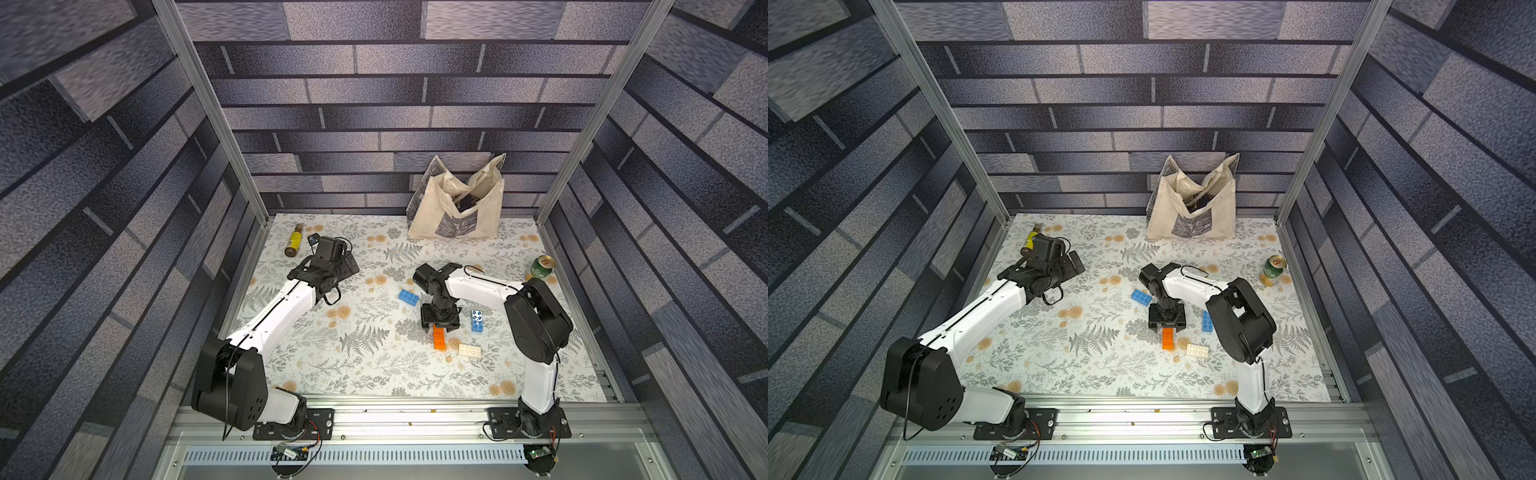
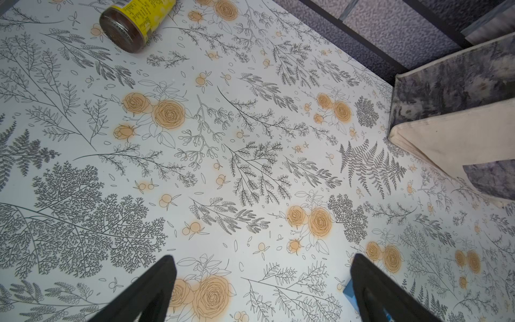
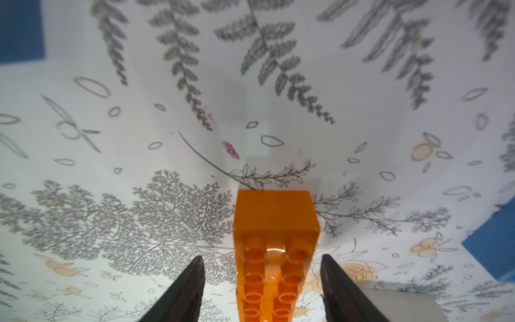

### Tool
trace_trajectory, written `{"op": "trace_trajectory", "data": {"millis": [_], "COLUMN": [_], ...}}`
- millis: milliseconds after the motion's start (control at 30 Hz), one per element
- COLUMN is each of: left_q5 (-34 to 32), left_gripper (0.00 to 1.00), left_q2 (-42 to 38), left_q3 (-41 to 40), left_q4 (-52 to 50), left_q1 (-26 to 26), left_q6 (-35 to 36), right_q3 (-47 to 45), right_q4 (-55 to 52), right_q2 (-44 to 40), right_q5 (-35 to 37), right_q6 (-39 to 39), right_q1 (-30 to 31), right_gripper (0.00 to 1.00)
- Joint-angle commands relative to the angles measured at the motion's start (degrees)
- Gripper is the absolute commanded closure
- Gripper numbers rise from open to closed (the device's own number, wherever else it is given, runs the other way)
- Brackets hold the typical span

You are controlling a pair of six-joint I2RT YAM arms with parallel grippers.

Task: Assemble a rectangle with lego
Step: Adjust the lego brick at the center of the board, then pick up the lego brick from the center of the board.

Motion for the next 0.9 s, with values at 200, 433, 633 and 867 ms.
{"op": "trace_trajectory", "data": {"millis": [200, 433, 633, 867], "left_q5": [-1.6, -1.1, -0.9, -0.6], "left_gripper": [0.0, 0.0, 0.0, 0.0], "left_q2": [-2.1, -1.7, -0.9, -0.6], "left_q3": [-0.3, -0.4, -0.2, -0.1], "left_q4": [-1.1, -0.5, -0.7, -1.1], "left_q1": [0.6, 0.5, 0.4, 0.2], "left_q6": [0.6, 0.3, 0.2, 0.2], "right_q3": [-2.8, -17.0, -24.2, -25.8], "right_q4": [-7.8, -8.3, -4.4, -0.4], "right_q2": [-14.6, -25.7, -27.1, -24.4], "right_q5": [6.2, 6.2, 4.4, 4.0], "right_q6": [9.4, 16.4, 18.1, 16.3], "right_q1": [0.6, 0.5, -0.1, -1.1], "right_gripper": [0.24, 0.15, 0.04, 0.05]}}
